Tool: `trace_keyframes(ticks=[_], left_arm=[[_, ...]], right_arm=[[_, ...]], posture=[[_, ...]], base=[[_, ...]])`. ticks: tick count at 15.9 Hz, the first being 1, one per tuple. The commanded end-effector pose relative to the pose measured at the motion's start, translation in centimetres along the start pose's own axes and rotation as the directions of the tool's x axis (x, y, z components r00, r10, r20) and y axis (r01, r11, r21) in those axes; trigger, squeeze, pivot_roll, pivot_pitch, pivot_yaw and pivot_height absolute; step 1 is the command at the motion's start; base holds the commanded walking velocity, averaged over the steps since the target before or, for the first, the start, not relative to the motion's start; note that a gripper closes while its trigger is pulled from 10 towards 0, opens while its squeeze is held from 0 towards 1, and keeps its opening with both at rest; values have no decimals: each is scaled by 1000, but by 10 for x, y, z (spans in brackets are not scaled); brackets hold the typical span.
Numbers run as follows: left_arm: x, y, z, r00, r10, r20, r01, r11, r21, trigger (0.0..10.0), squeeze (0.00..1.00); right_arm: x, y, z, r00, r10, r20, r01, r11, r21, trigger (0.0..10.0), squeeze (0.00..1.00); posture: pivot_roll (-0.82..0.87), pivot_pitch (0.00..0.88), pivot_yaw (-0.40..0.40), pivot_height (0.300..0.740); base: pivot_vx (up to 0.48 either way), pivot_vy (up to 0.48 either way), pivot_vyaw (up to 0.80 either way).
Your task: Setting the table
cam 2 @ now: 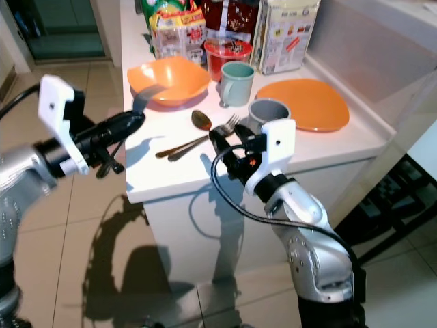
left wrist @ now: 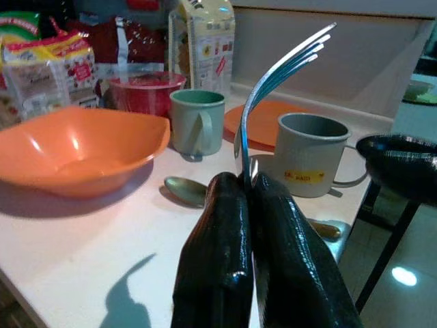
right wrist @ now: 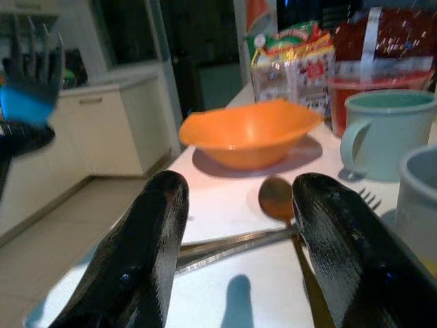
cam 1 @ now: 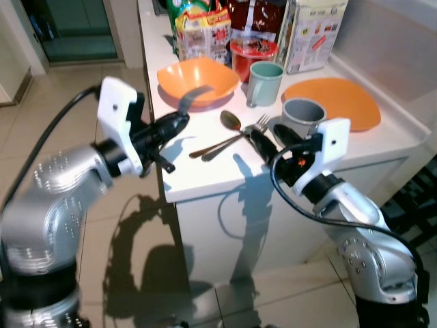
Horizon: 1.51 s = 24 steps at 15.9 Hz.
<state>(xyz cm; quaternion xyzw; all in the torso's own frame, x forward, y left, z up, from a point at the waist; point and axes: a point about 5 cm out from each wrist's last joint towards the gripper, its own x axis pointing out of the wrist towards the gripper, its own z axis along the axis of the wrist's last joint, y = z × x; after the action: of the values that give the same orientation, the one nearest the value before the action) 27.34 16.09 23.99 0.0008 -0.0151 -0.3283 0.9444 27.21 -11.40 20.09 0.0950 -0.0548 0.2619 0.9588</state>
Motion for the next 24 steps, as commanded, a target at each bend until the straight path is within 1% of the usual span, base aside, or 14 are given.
trace_keyframes(ticks=[1,2,3,4,6,7,8,9,12,14,16,20,23,24], left_arm=[[-2,-3,-2,995,101,15,-101,994,35,3255,0],[-3,-5,-3,991,128,40,-130,991,32,4353,0],[-3,-8,-4,984,164,74,-167,985,43,4941,0],[-4,-11,-4,973,205,103,-210,977,43,10000,0],[-3,-11,-6,952,268,145,-276,961,34,10000,0],[-4,-9,-12,933,335,134,-338,941,2,10000,0],[-8,-7,-20,912,384,143,-387,922,-7,10000,0],[-11,-8,-25,906,398,146,-402,915,3,10000,0],[-8,-19,-38,922,374,105,-380,924,44,10000,0],[-8,-24,-46,912,398,94,-405,912,63,10000,0],[-10,-26,-46,913,397,100,-404,911,76,10000,0],[-4,-23,-46,914,391,109,-402,910,106,10000,0],[0,-25,-40,917,378,125,-393,912,122,10000,0],[0,-20,-42,912,392,121,-405,906,123,10000,0]], right_arm=[[-5,-3,3,999,-45,17,45,999,1,10000,0],[-6,-4,3,998,-58,21,58,998,-7,10000,0],[-7,-4,4,997,-71,30,72,997,-21,10000,0],[-6,-4,6,996,-76,47,78,996,-41,10000,0],[-6,-6,9,993,-94,75,99,993,-65,10000,0],[-7,-9,9,990,-114,83,120,990,-68,10000,0],[-8,-11,5,989,-128,80,134,988,-81,10000,0],[-8,-11,1,988,-134,72,141,986,-93,10000,0],[-7,-6,-3,994,-104,43,110,977,-183,10000,0],[-6,-9,-6,991,-124,47,131,975,-182,10000,0],[-5,-8,-8,990,-134,51,141,973,-182,10000,0],[-7,-8,-8,989,-139,50,146,971,-189,10000,0],[-7,-11,-10,987,-150,50,157,971,-181,10000,0],[-5,-8,-10,988,-149,50,156,971,-182,10000,0]], posture=[[62,0,-18,740],[60,0,-19,740],[56,0,-22,740],[53,0,-27,740],[63,0,-39,740],[79,0,-45,740],[79,0,-49,740],[77,0,-48,740],[66,0,-51,740],[83,0,-62,740],[79,0,-61,740],[63,0,-58,740],[76,0,-57,740],[56,0,-48,740]], base=[[0,0,0],[0,0,0],[0,0,0],[0,0,0],[0,0,0],[0,0,0],[0,0,0],[0,0,0],[0,0,0],[0,-416,0],[0,-480,0],[0,-480,0],[0,-480,0],[0,-480,0]])
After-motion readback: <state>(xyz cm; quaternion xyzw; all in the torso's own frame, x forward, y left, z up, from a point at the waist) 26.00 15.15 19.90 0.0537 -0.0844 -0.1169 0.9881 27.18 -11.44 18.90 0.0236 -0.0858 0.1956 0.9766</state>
